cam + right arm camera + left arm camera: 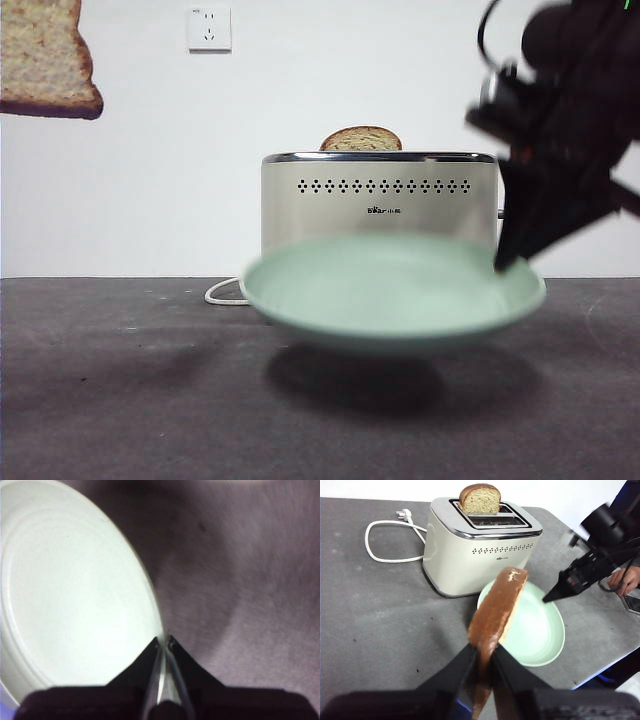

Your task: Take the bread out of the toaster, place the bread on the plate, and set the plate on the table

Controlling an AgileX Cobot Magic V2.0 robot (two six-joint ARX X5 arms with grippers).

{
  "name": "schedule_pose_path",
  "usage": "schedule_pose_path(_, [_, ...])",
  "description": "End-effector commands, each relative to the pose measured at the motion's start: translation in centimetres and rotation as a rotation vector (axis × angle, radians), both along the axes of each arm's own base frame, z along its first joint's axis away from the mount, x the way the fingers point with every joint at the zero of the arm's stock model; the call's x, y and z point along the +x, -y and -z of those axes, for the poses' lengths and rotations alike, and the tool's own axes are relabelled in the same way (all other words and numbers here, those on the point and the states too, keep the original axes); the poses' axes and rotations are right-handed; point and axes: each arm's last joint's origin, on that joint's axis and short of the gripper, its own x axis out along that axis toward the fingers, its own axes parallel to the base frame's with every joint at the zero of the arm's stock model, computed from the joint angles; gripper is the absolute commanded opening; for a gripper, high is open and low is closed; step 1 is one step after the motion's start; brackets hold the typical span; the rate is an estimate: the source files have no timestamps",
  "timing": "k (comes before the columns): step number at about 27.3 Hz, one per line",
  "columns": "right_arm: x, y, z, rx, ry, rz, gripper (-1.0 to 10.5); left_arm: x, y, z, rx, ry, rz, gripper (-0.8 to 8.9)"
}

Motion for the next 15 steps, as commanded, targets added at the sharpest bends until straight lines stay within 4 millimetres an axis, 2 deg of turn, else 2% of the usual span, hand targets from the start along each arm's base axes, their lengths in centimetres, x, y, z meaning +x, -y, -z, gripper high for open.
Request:
schedule_pose_path(1, [-1.2,-0.3,-1.8,0.035,0.055,-0.001,-0.1,0.0,0.0,0.0,-0.014,0.003,0.007,-0.08])
schedule_pose_path(4, [-2.6,-0.7,-3.8,0.066,0.123,-0.012,-0.1,0.0,0.1,0.0,-0.020,0.001,0.016,-0.08])
schedule_pose_path(7, [-3.5,-1.3,-4.7,0.090,0.154,-0.030,-0.1,-0.1,0.1,-0.1,-0.033,-0.002,0.039,-0.08])
schedule_pose_path(15, [-4.2,-3.6,-4.4,0.032,0.169,-0.079,-0.1,0.4,0.6,-0.3,-0.114,-0.044,0.137,-0.09])
